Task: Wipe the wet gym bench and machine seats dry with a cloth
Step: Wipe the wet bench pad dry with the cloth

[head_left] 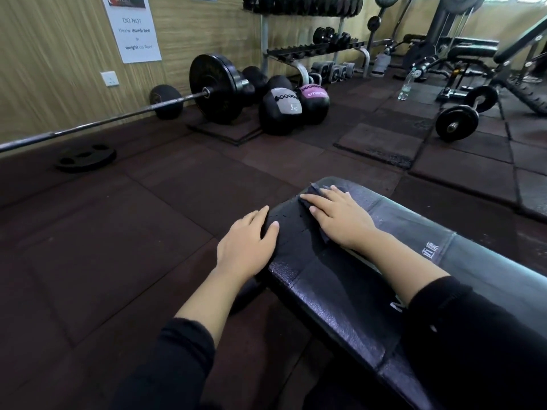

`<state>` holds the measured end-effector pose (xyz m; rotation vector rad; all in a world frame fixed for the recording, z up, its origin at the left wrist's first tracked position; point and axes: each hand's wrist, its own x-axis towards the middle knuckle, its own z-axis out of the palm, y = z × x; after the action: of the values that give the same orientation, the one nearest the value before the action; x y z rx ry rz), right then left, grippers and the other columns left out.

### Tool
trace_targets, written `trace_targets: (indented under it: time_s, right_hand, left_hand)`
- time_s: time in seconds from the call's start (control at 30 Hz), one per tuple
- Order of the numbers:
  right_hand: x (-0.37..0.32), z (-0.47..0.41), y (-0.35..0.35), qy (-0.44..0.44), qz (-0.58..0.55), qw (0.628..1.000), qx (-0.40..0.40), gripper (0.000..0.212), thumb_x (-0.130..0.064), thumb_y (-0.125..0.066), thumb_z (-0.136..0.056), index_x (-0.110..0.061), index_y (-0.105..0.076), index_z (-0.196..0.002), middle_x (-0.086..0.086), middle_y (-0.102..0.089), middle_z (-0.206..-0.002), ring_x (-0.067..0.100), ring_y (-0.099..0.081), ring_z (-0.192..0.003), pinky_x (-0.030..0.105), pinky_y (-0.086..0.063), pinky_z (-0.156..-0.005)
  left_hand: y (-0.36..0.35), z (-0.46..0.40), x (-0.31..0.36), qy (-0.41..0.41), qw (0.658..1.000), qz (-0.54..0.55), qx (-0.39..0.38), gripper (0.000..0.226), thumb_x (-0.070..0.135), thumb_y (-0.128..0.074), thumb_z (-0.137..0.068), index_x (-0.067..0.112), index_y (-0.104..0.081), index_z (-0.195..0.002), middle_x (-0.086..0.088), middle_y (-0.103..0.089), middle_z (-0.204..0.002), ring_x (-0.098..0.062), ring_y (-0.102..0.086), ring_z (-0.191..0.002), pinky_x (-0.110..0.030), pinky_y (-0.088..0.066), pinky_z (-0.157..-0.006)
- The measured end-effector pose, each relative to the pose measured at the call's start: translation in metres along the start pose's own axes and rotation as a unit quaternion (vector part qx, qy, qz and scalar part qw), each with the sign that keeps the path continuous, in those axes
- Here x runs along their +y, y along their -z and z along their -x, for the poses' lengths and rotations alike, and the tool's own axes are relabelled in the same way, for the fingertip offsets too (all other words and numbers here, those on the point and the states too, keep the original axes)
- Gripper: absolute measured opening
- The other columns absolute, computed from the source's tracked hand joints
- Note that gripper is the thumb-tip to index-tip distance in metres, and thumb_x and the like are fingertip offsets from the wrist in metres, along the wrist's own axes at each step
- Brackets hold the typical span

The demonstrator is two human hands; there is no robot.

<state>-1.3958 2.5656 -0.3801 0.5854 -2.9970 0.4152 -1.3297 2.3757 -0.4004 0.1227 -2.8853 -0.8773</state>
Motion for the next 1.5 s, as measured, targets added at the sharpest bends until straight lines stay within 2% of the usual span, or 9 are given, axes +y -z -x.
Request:
trace_targets:
  time_s: [0.1,0.33,0.47,0.53,0.7,0.9,1.07,1.27,1.5]
  right_hand:
    - [0.001,0.000,-0.002,-0.013,0.008,1.000,0.003,0.041,-0.038,-0.025,-0.101,-0.041,-0.031,-0.142,-0.006,-0.022,-0.155,0.026,-0.006,-0.145,0.043,-0.003,-0.117]
    - [0.000,-0.039,-0.003,-0.044,0.022,0.999,0.008,0.041,-0.037,-0.024,-0.101,-0.037,-0.036,-0.140,-0.002,-0.027,-0.153,0.028,-0.014,-0.143,0.044,-0.010,-0.116]
    - [-0.039,-0.048,-0.020,0.035,0.070,0.997,0.004,0.042,-0.033,-0.023,-0.099,-0.026,-0.047,-0.133,0.003,-0.046,-0.141,0.027,-0.036,-0.131,0.040,-0.026,-0.108]
    - [-0.053,-0.027,-0.027,0.083,0.074,0.994,0.009,0.059,-0.040,-0.009,-0.092,-0.023,-0.048,-0.133,0.004,-0.049,-0.138,0.028,-0.038,-0.130,0.041,-0.028,-0.107]
    - [-0.030,0.031,-0.005,0.099,0.035,0.994,0.008,0.043,-0.031,-0.025,-0.103,-0.027,-0.033,-0.144,-0.002,-0.026,-0.153,0.020,-0.014,-0.144,0.031,-0.009,-0.115]
    - [0.008,-0.016,0.005,-0.032,0.035,0.999,-0.009,0.042,-0.033,-0.023,-0.102,-0.032,-0.031,-0.144,0.000,-0.025,-0.153,0.023,-0.012,-0.144,0.041,-0.011,-0.115]
    - [-0.039,-0.033,-0.013,0.043,0.076,0.996,0.020,0.040,-0.029,-0.029,-0.101,-0.027,-0.040,-0.139,0.001,-0.035,-0.148,0.022,-0.021,-0.140,0.039,-0.017,-0.111]
    - [-0.019,0.038,0.008,0.149,-0.015,0.987,-0.053,0.043,-0.030,-0.029,-0.102,-0.036,-0.029,-0.144,-0.009,-0.020,-0.155,0.010,-0.005,-0.145,0.025,0.000,-0.115]
    - [0.005,-0.008,0.013,0.015,0.007,0.999,-0.033,0.041,-0.031,-0.027,-0.102,-0.037,-0.032,-0.143,-0.003,-0.023,-0.155,0.014,-0.007,-0.145,0.033,-0.004,-0.117]
  left_hand:
    - [-0.009,0.003,-0.002,0.019,0.996,0.090,0.006,0.049,0.047,-0.036,-0.099,0.038,-0.034,-0.148,0.014,-0.036,-0.148,-0.015,-0.039,-0.133,-0.033,-0.032,-0.104]
    - [-0.013,0.000,-0.004,0.017,0.995,0.099,0.019,0.047,0.044,-0.034,-0.101,0.034,-0.036,-0.147,0.010,-0.040,-0.145,-0.016,-0.043,-0.130,-0.031,-0.033,-0.102]
    - [-0.013,-0.004,-0.004,0.014,0.995,0.101,0.023,0.045,0.038,-0.031,-0.103,0.028,-0.039,-0.146,0.005,-0.043,-0.144,-0.019,-0.043,-0.130,-0.033,-0.033,-0.104]
    - [-0.014,-0.004,-0.006,0.016,0.993,0.112,0.023,0.044,0.033,-0.028,-0.104,0.024,-0.040,-0.145,0.002,-0.045,-0.142,-0.020,-0.044,-0.129,-0.035,-0.034,-0.105]
    - [-0.015,-0.004,-0.006,0.024,0.991,0.131,0.025,0.043,0.030,-0.027,-0.104,0.022,-0.041,-0.144,0.004,-0.043,-0.144,-0.018,-0.043,-0.129,-0.031,-0.031,-0.106]
    - [-0.015,-0.005,-0.006,0.025,0.990,0.134,0.025,0.043,0.031,-0.028,-0.103,0.023,-0.042,-0.143,0.005,-0.045,-0.142,-0.018,-0.043,-0.129,-0.032,-0.031,-0.106]
    - [-0.015,-0.004,-0.005,0.028,0.991,0.125,0.033,0.046,0.043,-0.038,-0.100,0.022,-0.045,-0.140,0.006,-0.048,-0.137,-0.016,-0.045,-0.125,-0.030,-0.033,-0.101]
    - [-0.017,-0.006,-0.009,0.024,0.990,0.135,0.033,0.045,0.043,-0.040,-0.099,0.023,-0.045,-0.139,0.006,-0.049,-0.135,-0.016,-0.047,-0.123,-0.028,-0.034,-0.100]
    - [-0.017,-0.006,-0.007,0.025,0.989,0.143,0.037,0.044,0.042,-0.038,-0.100,0.024,-0.046,-0.139,0.008,-0.049,-0.135,-0.015,-0.046,-0.124,-0.029,-0.033,-0.100]
